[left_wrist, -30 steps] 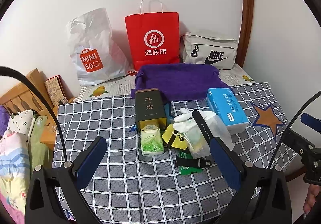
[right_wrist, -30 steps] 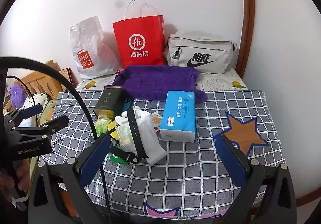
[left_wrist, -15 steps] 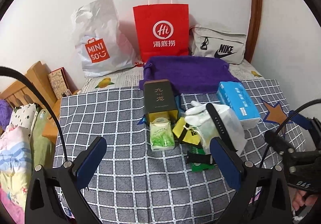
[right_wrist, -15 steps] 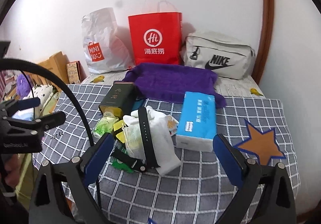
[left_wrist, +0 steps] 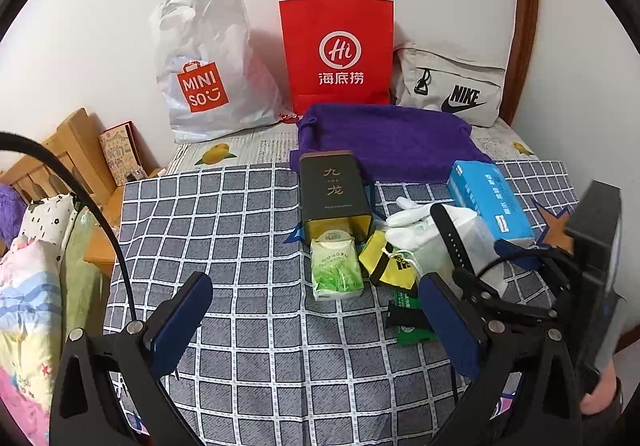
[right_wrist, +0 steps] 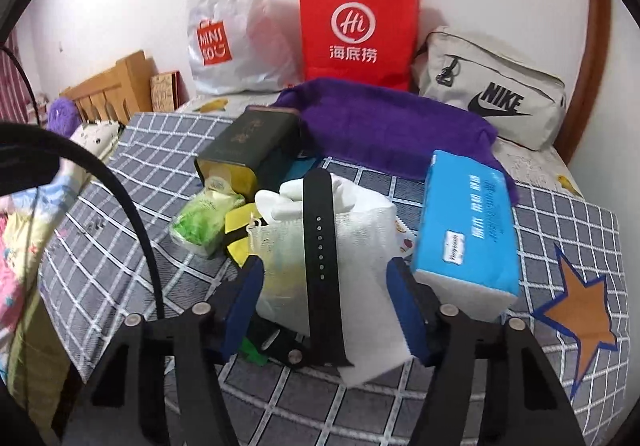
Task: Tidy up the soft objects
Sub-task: 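Grasp the black watch strap with the right gripper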
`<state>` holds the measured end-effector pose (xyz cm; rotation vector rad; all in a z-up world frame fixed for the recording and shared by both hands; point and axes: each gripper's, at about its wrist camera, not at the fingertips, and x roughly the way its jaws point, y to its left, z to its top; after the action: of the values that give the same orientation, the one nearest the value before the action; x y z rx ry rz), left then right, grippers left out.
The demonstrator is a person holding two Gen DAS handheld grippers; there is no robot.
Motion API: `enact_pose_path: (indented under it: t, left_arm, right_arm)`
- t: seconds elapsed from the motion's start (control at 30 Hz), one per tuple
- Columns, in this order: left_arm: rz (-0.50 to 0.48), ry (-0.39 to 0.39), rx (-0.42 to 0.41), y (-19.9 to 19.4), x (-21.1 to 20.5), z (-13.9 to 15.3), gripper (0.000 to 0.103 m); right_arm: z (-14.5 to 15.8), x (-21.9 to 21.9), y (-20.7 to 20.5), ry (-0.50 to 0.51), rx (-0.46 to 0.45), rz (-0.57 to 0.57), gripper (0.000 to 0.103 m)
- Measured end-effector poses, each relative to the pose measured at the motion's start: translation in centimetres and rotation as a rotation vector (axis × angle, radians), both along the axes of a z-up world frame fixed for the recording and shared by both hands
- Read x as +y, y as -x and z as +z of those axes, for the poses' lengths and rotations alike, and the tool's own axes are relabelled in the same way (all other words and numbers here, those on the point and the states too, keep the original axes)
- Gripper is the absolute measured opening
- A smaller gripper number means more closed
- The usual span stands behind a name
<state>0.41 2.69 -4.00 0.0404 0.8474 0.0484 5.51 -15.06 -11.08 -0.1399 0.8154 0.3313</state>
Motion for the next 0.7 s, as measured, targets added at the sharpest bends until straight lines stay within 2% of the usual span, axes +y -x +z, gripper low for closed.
enact_pose_path:
  t: [0.1, 0.3, 0.33, 0.4, 0.43, 0.7]
  left_arm:
    - [0.012, -0.001, 0.003, 0.1, 0.4, 0.0, 0.103]
    - [0.027, 0.002, 0.002, 0.1, 1.2, 0.0, 0.103]
    - [0.028, 0.004, 0.002, 0.1, 1.3, 0.0, 0.103]
    - [0.029, 0.004, 0.008, 0.0, 1.4, -0.2, 0.103]
    - [0.03, 0.003, 0.012, -0.1, 1.4, -0.3, 0.103]
    - [0.022, 0.012, 0.039, -0.6, 1.3, -1.4, 0.103]
  right_arm:
    - [-0.9, 0.9, -0.8, 0.026, -0.005, 0.017, 0.053]
    - [-2.7, 1.7, -2.3, 0.106, 0.01, -0.003, 0.051]
    - [-2.9, 1.7, -2.5, 0.107, 0.019, -0.005, 0.048]
    - [-3.1, 1.6, -2.8, 0.095, 0.037, -0.01, 0.023]
    - [-3.1, 1.4, -2.9, 0.082, 0.045, -0.01, 0.02]
    - [-2.2, -0.1, -2.5, -0.054, 0.088, 0.014, 0.02]
